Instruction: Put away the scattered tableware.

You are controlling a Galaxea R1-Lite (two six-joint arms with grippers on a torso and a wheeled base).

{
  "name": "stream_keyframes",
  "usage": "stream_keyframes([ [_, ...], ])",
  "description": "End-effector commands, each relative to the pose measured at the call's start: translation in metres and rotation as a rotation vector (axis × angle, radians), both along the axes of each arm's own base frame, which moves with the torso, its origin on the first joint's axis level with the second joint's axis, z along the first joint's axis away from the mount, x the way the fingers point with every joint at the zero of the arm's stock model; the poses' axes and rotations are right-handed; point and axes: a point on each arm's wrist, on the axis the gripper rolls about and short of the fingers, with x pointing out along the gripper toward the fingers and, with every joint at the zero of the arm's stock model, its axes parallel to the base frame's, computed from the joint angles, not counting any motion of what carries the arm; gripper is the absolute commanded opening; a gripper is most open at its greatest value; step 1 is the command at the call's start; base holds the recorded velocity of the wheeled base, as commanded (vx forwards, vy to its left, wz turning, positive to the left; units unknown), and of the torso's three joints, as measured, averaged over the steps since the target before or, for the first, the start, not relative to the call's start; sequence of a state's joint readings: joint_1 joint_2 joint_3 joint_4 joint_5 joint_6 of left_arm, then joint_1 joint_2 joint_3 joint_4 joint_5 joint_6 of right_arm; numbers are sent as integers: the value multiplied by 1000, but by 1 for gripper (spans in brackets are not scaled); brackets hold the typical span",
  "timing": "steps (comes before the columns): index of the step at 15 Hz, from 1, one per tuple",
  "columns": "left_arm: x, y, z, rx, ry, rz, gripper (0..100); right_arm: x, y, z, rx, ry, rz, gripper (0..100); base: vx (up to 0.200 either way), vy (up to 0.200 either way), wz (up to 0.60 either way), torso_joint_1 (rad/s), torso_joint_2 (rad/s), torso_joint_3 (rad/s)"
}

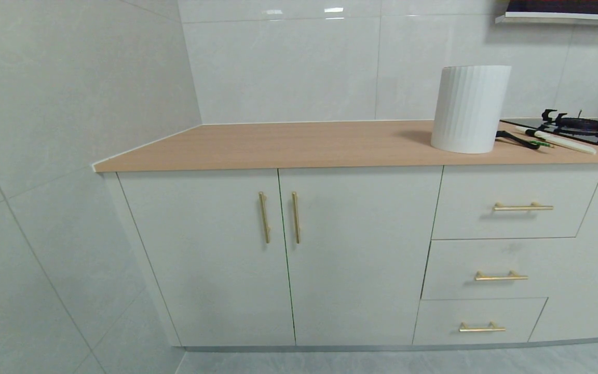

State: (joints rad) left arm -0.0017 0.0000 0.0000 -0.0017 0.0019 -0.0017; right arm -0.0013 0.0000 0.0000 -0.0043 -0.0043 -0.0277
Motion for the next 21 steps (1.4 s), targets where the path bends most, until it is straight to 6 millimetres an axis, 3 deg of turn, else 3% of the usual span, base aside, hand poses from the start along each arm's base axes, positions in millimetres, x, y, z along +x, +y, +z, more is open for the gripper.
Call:
stream_keyframes([
  [1, 0, 0, 0, 0, 0, 0, 100, 0, 0, 0, 2, 3, -1, 100, 0, 0, 0, 0, 0, 0],
  [21, 0, 0, 0, -1, 0, 0, 100, 0, 0, 0, 5, 3, -1, 100, 0, -190, 0, 3, 1, 3],
])
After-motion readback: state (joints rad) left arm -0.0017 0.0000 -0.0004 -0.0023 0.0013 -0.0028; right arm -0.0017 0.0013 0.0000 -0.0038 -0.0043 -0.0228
